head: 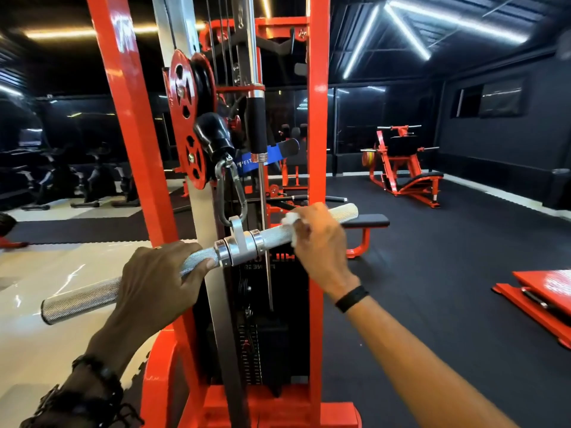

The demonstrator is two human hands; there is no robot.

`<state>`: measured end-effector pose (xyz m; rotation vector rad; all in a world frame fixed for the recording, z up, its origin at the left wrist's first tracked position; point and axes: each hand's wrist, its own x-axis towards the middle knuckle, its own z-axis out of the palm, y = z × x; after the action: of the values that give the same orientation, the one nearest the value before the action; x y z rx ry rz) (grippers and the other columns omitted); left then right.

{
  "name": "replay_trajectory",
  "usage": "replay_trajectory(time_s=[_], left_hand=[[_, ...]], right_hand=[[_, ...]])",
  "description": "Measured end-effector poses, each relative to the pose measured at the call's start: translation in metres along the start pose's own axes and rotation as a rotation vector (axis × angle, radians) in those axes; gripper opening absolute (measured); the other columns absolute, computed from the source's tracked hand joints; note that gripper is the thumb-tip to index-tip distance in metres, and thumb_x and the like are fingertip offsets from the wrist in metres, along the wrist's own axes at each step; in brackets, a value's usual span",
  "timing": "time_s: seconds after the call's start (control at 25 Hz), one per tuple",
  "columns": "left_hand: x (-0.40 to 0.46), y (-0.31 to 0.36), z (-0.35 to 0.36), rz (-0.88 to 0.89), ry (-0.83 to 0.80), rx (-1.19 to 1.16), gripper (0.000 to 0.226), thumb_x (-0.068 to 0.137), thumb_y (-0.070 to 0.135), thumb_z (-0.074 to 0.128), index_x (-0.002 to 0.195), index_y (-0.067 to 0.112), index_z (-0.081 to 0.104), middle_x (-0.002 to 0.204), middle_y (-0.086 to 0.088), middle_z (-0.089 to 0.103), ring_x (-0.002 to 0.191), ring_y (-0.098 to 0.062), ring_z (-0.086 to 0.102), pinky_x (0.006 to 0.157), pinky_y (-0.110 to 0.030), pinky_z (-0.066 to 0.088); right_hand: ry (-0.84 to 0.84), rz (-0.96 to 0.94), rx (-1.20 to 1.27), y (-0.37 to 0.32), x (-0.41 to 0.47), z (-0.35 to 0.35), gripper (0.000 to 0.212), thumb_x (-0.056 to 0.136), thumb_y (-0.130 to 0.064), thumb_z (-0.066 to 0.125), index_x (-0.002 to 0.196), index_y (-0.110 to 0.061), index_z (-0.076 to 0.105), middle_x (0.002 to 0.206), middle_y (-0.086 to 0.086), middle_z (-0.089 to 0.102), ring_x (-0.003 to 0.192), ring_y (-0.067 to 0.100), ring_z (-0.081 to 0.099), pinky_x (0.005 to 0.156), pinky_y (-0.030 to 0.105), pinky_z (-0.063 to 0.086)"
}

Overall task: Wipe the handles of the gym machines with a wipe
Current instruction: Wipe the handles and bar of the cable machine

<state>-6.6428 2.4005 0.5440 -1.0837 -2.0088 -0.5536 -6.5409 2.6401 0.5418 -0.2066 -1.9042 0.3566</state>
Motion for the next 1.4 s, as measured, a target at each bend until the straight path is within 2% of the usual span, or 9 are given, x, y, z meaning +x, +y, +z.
replay_trajectory(time_s=[0.24, 0.36, 0.48, 0.68, 0.88, 0.96, 1.08, 1.24, 1.4], left_hand=[[-0.002, 0.001, 0.000, -0.014, 0.023, 0.065, 0.044, 0.082, 0.052, 0.045, 0.092, 0.019, 0.071, 0.079, 0.002, 0.069, 0.071, -0.031, 0.065, 0.071, -0.040, 0.043], [0.001, 0.005, 0.001, -0.059, 0.021, 0.039, 0.045, 0.078, 0.055, 0.046, 0.093, 0.020, 0.071, 0.081, 0.003, 0.069, 0.070, -0.032, 0.065, 0.071, -0.040, 0.044], [0.001, 0.006, 0.000, -0.067, 0.018, -0.018, 0.043, 0.074, 0.054, 0.053, 0.093, 0.021, 0.071, 0.084, 0.005, 0.070, 0.070, -0.030, 0.065, 0.069, -0.038, 0.044], [-0.004, 0.008, -0.004, -0.102, -0.023, -0.050, 0.034, 0.067, 0.045, 0.068, 0.093, 0.024, 0.067, 0.087, 0.010, 0.066, 0.074, -0.026, 0.065, 0.071, -0.035, 0.038], [0.004, 0.010, -0.015, -0.148, -0.138, 0.039, 0.048, 0.086, 0.063, 0.039, 0.098, 0.026, 0.066, 0.092, 0.003, 0.066, 0.088, -0.028, 0.065, 0.075, -0.038, 0.042], [0.011, 0.007, -0.017, -0.235, -0.293, 0.084, 0.053, 0.097, 0.059, 0.023, 0.087, 0.023, 0.060, 0.088, 0.001, 0.064, 0.095, -0.030, 0.063, 0.075, -0.038, 0.040], [0.016, 0.004, -0.016, -0.289, -0.421, 0.081, 0.052, 0.098, 0.057, 0.023, 0.077, 0.020, 0.053, 0.076, 0.001, 0.062, 0.083, -0.029, 0.062, 0.074, -0.038, 0.044], [0.010, 0.000, -0.017, -0.243, -0.296, 0.043, 0.042, 0.096, 0.058, 0.038, 0.088, 0.027, 0.066, 0.077, 0.006, 0.066, 0.078, -0.025, 0.063, 0.067, -0.036, 0.040], [0.003, -0.001, -0.024, -0.188, -0.170, -0.024, 0.035, 0.081, 0.062, 0.058, 0.096, 0.032, 0.067, 0.091, 0.012, 0.068, 0.081, -0.026, 0.064, 0.066, -0.034, 0.036]], right_hand=[[0.078, 0.416, -0.189, 0.072, 0.029, -0.031, 0.014, 0.093, -0.011, 0.056, 0.092, -0.012, 0.070, 0.095, 0.010, 0.062, 0.084, 0.032, 0.062, 0.064, 0.031, 0.038], [0.062, 0.228, 0.009, 0.020, 0.005, -0.003, 0.014, 0.090, -0.004, 0.059, 0.088, -0.011, 0.070, 0.091, 0.009, 0.065, 0.080, 0.028, 0.061, 0.065, 0.035, 0.044], [-0.037, 0.040, 0.193, -0.033, -0.021, 0.026, 0.015, 0.089, 0.000, 0.060, 0.096, -0.008, 0.071, 0.093, 0.005, 0.064, 0.081, 0.016, 0.060, 0.071, 0.026, 0.048], [0.082, 0.060, 0.064, 0.012, -0.007, 0.007, 0.010, 0.093, -0.009, 0.063, 0.093, -0.017, 0.069, 0.091, 0.002, 0.065, 0.075, 0.019, 0.061, 0.062, 0.034, 0.048], [0.147, 0.424, -0.052, 0.077, 0.031, -0.013, 0.014, 0.091, -0.007, 0.058, 0.095, -0.009, 0.072, 0.094, 0.013, 0.064, 0.084, 0.031, 0.062, 0.068, 0.033, 0.044], [0.141, 0.392, -0.001, 0.062, 0.028, -0.008, 0.014, 0.090, -0.001, 0.059, 0.092, -0.008, 0.071, 0.092, 0.012, 0.062, 0.080, 0.025, 0.059, 0.067, 0.026, 0.042], [0.040, 0.128, 0.140, 0.003, 0.004, 0.014, 0.015, 0.087, 0.006, 0.062, 0.089, -0.007, 0.069, 0.090, 0.008, 0.062, 0.076, 0.016, 0.054, 0.067, 0.017, 0.044], [-0.103, -0.011, 0.275, -0.036, -0.013, 0.027, 0.018, 0.088, 0.005, 0.060, 0.100, -0.005, 0.069, 0.097, 0.005, 0.062, 0.084, 0.010, 0.056, 0.076, 0.013, 0.046], [0.049, 0.103, 0.145, 0.017, 0.004, 0.007, 0.014, 0.084, 0.005, 0.065, 0.088, -0.007, 0.071, 0.089, 0.005, 0.063, 0.077, 0.014, 0.055, 0.072, 0.007, 0.037]])
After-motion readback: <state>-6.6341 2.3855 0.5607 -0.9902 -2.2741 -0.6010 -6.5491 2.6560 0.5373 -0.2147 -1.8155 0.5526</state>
